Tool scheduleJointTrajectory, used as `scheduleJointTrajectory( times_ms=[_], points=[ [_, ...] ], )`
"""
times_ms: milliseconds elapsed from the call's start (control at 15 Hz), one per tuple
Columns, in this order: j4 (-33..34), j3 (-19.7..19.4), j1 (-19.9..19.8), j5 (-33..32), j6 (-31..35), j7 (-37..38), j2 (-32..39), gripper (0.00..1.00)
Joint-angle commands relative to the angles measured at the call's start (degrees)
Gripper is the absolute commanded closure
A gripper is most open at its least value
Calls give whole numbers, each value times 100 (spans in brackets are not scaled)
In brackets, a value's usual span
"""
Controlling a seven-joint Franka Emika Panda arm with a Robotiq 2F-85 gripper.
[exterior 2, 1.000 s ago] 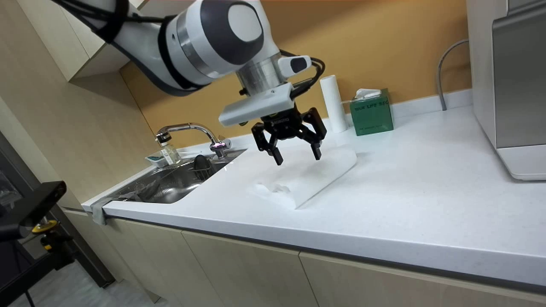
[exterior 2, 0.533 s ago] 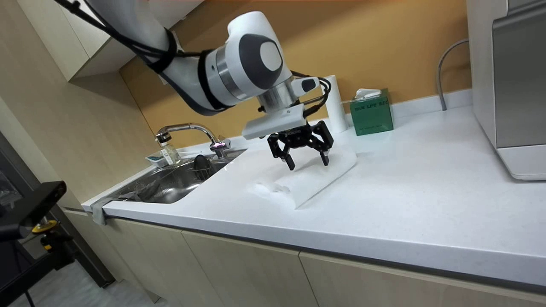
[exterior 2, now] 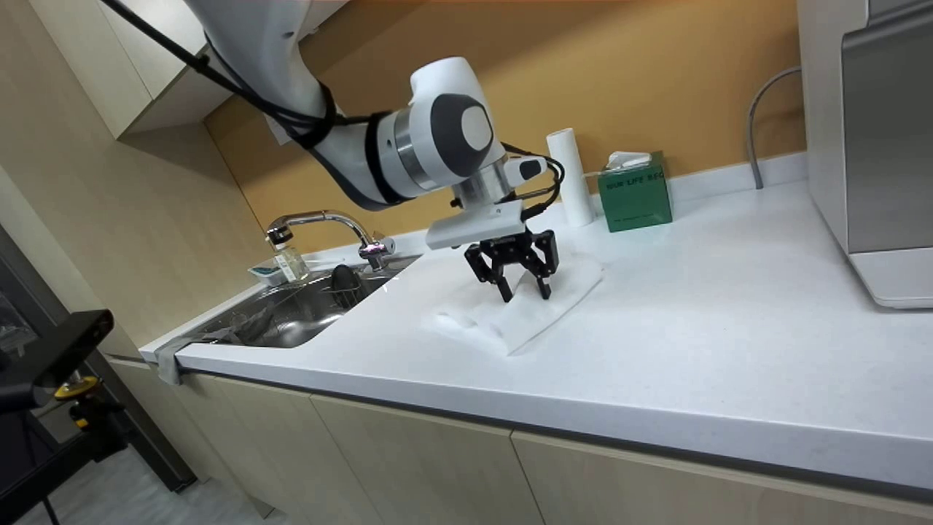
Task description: Wipe the counter with the wiper placed on it
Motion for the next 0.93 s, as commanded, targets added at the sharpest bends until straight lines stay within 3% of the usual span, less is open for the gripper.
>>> scheduleJointTrajectory(
  times_ms=[0,333,400,867],
  points=[
    [238,-43,66,19,-113,162,88,62],
    [109,-287,105,-160,-50,384,32,96],
    [56,-390,113,-212,-8,491,11,99],
    [-459,-1240,67,-509,235,1457,-240,100]
  ],
)
